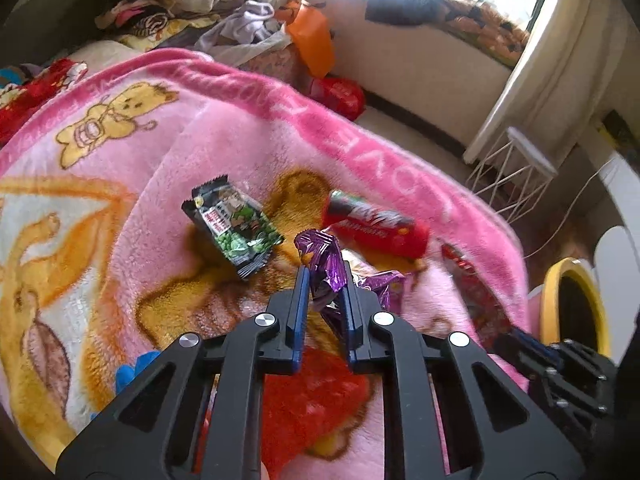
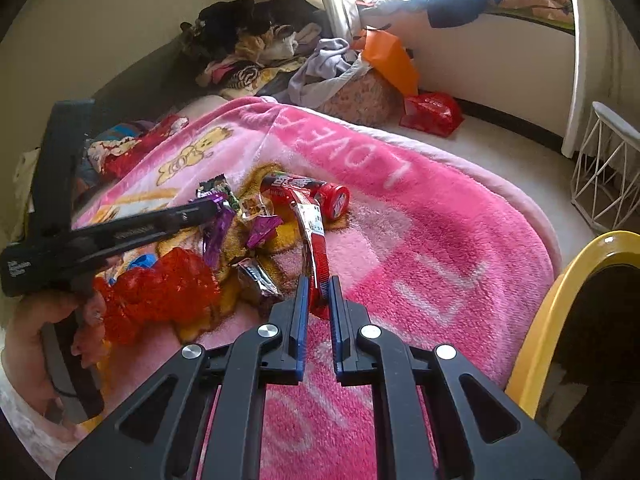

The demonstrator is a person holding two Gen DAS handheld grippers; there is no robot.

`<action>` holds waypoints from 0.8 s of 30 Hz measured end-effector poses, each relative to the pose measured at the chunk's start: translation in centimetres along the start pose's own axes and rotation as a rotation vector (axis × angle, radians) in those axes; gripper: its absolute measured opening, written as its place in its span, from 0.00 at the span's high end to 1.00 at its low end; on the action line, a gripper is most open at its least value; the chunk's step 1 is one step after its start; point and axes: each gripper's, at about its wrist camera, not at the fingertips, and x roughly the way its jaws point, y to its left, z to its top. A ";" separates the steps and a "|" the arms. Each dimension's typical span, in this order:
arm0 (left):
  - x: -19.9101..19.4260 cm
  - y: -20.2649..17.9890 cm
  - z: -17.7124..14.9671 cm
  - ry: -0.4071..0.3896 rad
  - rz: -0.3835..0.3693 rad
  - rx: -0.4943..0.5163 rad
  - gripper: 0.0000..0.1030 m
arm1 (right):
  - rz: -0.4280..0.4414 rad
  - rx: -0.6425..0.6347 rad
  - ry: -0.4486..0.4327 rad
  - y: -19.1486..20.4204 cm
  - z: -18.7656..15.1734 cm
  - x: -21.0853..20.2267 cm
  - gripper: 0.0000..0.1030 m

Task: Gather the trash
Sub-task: 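Grasp the purple candy wrapper with the left gripper while the right grasps a red wrapper, then carry the purple and red wrappers in both grippers over the yellow-rimmed bin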

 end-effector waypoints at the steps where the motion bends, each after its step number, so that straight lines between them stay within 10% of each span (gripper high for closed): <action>1: -0.4 0.0 0.1 -0.009 -0.008 -0.005 0.91 | 0.000 -0.002 -0.005 0.0 -0.1 -0.2 0.91; 24: -9.4 -1.7 -1.5 -0.177 -0.124 -0.014 0.93 | 0.033 -0.048 -0.069 2.6 -0.7 -4.8 0.91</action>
